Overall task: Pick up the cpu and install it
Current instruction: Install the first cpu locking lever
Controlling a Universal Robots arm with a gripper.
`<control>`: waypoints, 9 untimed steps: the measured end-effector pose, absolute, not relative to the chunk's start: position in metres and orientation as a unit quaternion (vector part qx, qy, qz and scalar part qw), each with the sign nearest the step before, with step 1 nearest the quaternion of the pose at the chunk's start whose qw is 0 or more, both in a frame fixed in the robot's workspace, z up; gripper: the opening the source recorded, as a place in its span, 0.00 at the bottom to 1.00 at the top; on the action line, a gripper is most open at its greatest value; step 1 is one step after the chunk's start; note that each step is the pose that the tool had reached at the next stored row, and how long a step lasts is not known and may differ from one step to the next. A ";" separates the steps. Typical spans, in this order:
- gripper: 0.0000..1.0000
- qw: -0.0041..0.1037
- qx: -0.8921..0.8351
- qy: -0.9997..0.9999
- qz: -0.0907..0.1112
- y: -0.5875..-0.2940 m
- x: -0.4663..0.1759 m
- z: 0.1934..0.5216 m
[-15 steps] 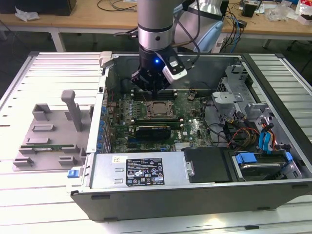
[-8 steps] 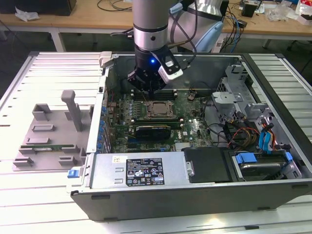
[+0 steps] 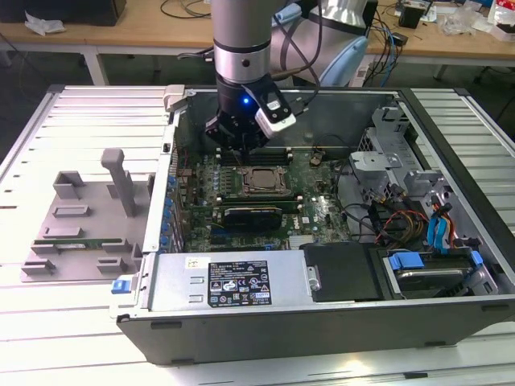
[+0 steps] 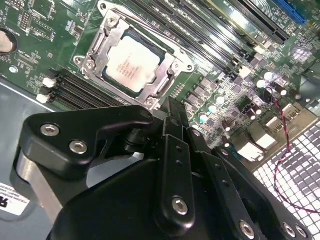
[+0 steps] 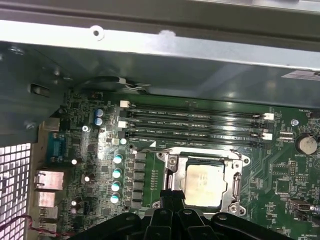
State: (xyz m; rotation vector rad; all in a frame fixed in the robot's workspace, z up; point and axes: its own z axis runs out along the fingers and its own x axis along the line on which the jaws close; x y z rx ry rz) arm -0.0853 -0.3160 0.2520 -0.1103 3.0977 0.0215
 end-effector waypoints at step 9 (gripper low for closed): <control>0.11 0.021 -0.036 0.999 0.007 -0.316 -0.090 0.263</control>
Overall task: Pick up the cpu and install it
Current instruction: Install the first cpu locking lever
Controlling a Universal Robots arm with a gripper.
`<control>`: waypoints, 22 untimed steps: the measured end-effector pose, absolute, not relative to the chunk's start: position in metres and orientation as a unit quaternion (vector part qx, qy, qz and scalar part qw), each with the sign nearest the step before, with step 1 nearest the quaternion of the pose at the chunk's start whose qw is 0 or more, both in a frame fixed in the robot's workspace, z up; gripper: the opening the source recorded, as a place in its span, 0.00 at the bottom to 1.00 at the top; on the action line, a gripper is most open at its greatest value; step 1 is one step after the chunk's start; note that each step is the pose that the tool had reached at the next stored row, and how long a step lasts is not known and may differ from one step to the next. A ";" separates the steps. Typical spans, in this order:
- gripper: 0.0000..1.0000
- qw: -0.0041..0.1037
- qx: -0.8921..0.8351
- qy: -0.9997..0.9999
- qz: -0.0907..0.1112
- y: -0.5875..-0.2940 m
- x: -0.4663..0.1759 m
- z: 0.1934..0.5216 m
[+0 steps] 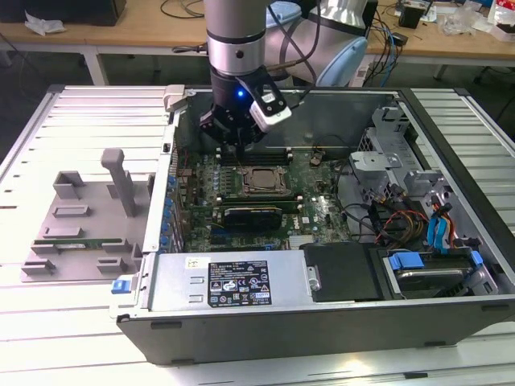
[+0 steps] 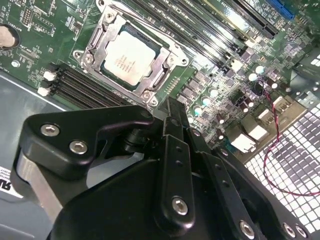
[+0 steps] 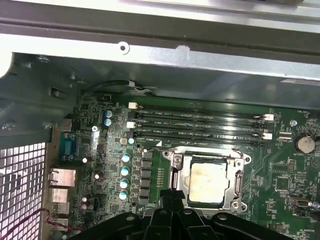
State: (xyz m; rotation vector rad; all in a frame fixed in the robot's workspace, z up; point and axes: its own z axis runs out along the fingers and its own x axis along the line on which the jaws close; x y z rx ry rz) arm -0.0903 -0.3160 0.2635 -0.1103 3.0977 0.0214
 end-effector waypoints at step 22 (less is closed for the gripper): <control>0.11 0.022 -0.035 0.999 0.036 -0.316 -0.119 0.263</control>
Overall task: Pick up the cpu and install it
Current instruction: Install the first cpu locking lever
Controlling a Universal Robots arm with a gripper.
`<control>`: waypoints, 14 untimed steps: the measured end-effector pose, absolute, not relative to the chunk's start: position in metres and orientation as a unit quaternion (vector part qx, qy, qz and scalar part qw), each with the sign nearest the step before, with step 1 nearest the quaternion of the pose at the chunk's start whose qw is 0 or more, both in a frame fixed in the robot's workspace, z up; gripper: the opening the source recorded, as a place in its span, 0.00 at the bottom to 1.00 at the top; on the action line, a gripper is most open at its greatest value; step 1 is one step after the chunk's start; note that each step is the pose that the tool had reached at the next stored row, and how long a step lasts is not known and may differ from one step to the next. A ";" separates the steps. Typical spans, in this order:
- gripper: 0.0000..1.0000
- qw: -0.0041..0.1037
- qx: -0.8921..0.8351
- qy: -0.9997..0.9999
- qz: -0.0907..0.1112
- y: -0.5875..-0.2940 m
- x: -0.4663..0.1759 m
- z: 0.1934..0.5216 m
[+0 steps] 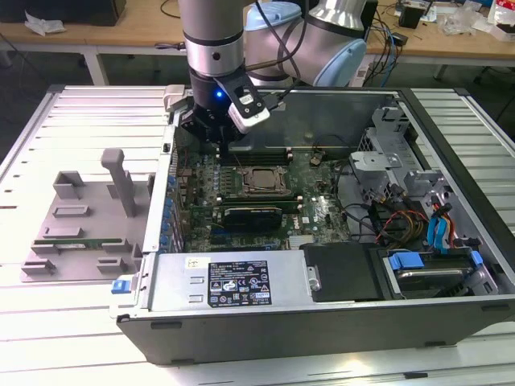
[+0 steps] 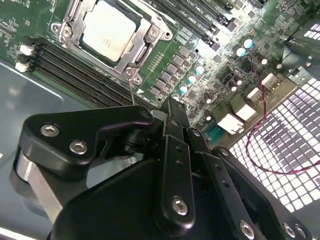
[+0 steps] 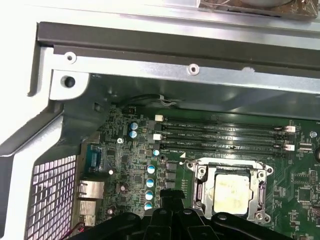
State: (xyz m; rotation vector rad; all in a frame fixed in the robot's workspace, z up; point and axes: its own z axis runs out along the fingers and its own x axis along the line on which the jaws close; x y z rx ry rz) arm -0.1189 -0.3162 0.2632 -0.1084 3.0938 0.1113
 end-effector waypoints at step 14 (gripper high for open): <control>0.11 0.024 -0.033 0.995 0.087 -0.316 -0.125 0.263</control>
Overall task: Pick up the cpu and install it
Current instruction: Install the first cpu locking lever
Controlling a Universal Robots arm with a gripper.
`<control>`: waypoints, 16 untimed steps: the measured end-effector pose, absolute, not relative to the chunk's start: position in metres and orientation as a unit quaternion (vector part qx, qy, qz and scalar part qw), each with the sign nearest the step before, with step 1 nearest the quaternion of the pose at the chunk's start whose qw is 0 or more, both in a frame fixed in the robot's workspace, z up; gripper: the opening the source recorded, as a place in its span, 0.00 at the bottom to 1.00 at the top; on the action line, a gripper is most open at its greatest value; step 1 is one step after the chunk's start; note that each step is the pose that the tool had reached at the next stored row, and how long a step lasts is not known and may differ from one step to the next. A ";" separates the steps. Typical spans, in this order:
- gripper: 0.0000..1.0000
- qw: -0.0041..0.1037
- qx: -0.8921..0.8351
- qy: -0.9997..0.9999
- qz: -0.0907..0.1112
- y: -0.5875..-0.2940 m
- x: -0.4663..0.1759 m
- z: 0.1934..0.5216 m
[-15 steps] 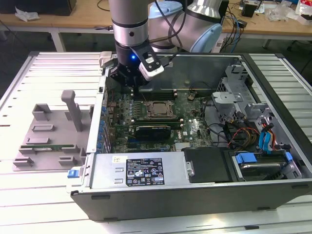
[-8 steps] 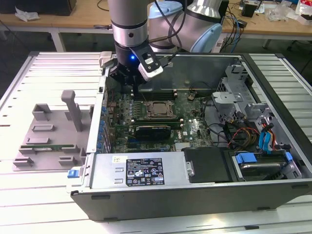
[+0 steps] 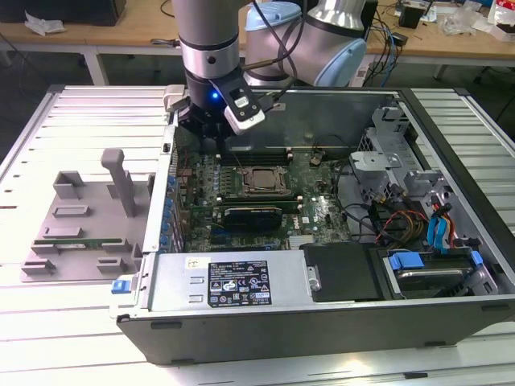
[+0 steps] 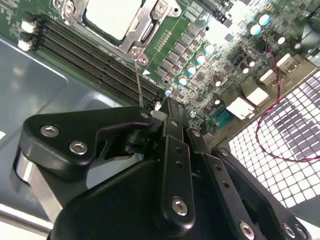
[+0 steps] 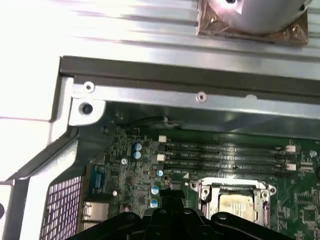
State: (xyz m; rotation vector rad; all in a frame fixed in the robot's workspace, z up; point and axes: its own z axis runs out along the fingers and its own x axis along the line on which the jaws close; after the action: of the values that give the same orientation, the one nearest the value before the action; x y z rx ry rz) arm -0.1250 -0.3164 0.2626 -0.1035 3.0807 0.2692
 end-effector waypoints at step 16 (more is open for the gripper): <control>0.11 0.025 -0.033 0.992 0.122 -0.317 -0.113 0.257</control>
State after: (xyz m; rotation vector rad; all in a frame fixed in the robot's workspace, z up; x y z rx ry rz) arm -0.1130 -0.3173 0.2566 -0.1007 3.0675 0.3762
